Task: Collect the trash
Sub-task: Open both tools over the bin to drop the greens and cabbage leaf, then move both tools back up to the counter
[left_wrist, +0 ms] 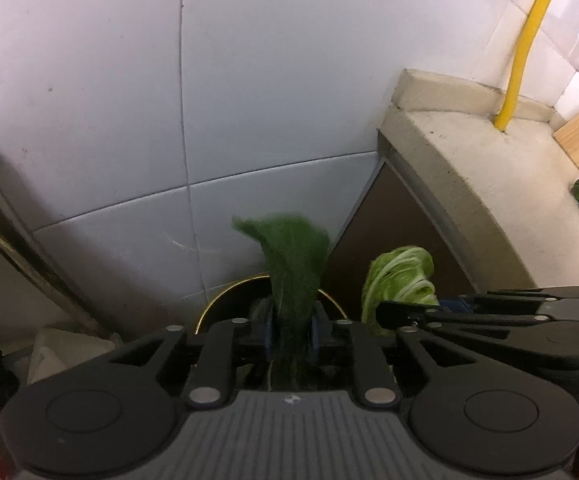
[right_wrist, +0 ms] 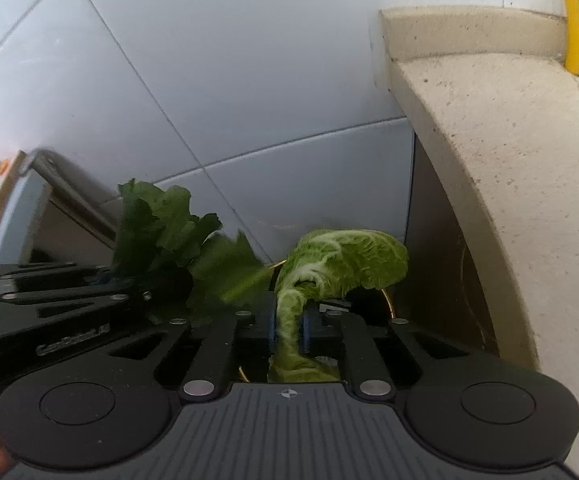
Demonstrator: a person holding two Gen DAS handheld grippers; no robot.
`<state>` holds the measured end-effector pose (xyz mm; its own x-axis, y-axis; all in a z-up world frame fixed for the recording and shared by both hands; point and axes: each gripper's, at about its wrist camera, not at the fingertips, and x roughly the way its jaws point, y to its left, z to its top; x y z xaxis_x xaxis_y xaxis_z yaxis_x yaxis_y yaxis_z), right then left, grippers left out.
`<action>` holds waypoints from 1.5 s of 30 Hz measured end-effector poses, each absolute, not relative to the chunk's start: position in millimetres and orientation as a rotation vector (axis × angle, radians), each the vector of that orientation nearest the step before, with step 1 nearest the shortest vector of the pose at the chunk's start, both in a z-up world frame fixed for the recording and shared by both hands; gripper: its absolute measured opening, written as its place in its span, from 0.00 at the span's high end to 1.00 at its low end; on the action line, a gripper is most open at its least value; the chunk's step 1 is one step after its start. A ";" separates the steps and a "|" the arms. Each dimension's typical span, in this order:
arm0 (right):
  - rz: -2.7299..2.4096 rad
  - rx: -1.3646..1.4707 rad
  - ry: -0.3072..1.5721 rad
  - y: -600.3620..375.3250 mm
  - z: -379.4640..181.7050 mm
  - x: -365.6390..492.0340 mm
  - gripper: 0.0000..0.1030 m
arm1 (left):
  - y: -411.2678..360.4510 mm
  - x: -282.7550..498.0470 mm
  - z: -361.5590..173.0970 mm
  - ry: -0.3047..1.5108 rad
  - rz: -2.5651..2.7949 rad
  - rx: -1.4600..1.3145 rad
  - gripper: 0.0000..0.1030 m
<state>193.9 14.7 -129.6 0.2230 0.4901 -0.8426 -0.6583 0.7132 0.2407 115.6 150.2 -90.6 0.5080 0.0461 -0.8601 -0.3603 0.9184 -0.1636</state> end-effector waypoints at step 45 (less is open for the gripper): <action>0.451 -0.071 0.827 -154.6 -29.9 109.2 0.56 | 103.4 104.0 -74.1 0.940 0.080 -0.188 0.58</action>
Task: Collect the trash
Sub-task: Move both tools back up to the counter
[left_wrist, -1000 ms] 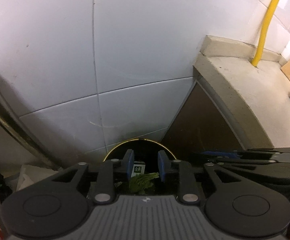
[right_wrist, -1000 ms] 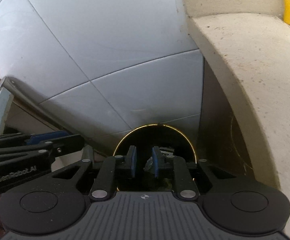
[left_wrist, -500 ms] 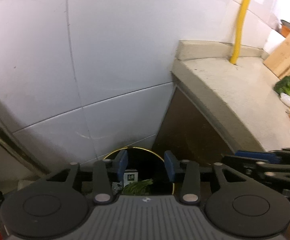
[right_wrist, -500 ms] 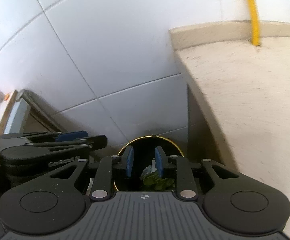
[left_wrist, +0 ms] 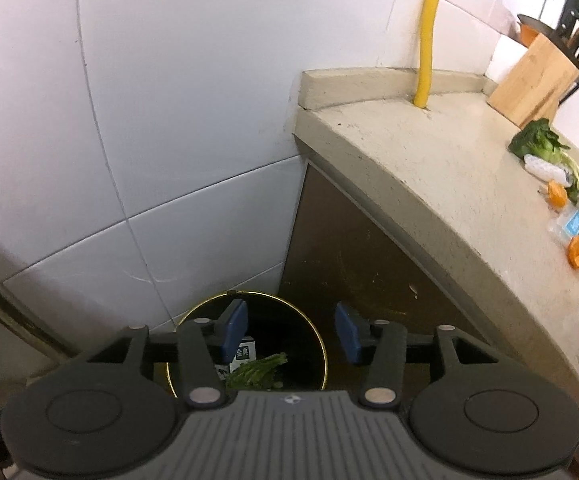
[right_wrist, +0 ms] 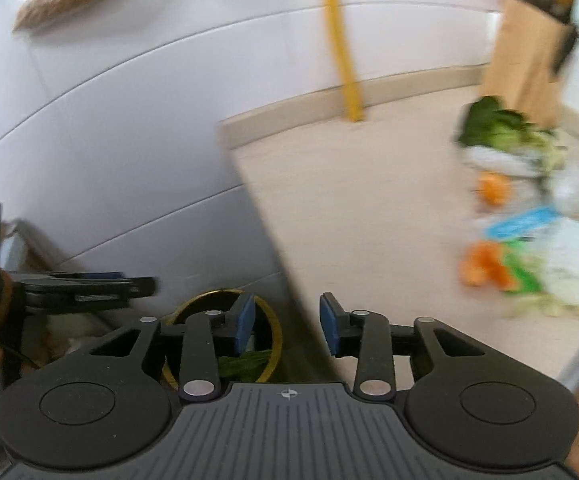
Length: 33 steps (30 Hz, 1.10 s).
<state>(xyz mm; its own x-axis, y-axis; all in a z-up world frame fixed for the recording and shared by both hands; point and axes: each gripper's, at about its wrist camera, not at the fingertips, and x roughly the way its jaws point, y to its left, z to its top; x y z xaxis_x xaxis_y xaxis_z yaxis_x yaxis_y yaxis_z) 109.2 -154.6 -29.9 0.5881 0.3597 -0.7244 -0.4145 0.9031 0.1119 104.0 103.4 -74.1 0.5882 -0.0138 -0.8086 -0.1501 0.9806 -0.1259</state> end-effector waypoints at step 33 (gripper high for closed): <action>0.140 -0.079 0.834 -321.7 -63.9 226.6 0.28 | -50.1 192.6 -16.6 0.848 -0.171 -0.139 0.47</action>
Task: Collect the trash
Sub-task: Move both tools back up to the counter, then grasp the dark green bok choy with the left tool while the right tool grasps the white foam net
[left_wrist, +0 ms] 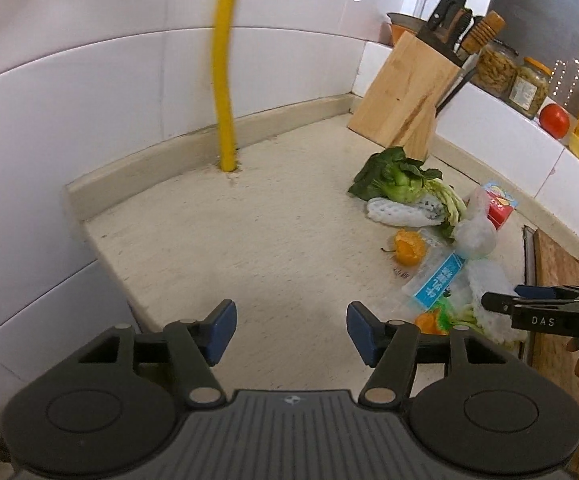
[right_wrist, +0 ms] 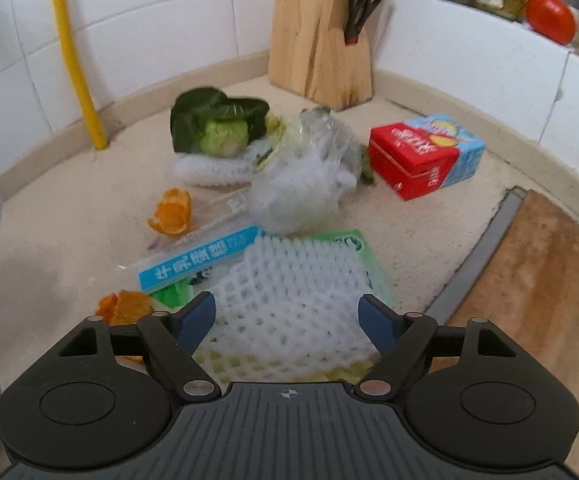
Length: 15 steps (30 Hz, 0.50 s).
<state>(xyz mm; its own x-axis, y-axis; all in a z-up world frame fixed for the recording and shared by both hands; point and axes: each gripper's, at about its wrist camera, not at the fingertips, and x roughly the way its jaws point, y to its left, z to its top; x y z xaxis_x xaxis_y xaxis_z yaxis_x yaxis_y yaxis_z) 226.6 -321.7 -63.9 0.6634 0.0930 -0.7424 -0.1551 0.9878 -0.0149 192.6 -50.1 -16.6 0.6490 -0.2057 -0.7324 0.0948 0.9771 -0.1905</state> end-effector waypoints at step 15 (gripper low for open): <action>0.202 0.146 0.716 -360.1 -7.4 199.0 0.76 | -94.5 234.8 -4.1 0.811 -0.318 -0.091 0.47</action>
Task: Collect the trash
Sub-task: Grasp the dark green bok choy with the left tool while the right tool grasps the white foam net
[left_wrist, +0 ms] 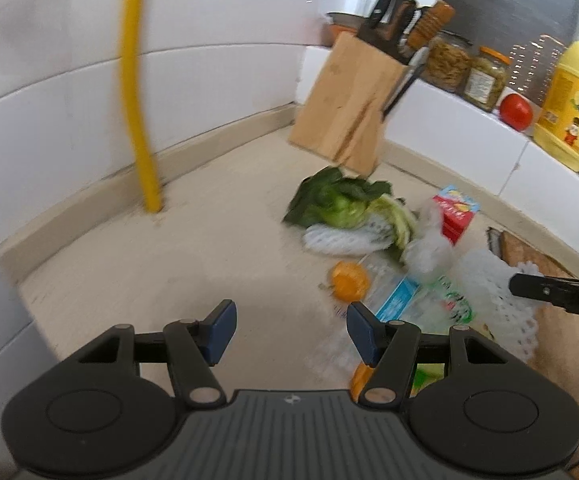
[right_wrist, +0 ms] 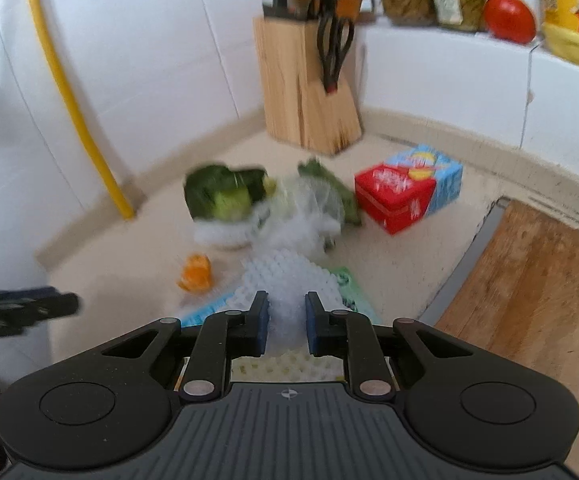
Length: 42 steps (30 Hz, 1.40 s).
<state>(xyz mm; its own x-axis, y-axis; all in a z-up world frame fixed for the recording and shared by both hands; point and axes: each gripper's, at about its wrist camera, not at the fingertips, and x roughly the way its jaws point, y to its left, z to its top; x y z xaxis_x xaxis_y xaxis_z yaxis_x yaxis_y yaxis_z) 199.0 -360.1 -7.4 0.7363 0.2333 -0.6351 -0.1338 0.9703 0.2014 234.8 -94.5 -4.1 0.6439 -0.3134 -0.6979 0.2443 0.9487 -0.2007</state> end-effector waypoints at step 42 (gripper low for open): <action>0.116 0.154 0.801 -350.2 -15.3 199.2 0.84 | -114.5 335.6 -12.4 0.775 -0.531 -0.063 0.45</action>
<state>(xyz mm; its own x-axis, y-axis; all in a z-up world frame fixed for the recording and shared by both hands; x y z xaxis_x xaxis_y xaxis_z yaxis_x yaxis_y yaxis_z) 199.2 -350.2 -15.3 0.6908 0.1617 -0.7047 -0.0449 0.9824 0.1814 335.6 -114.5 -12.4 0.5902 -0.4785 -0.6501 0.4333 0.8673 -0.2450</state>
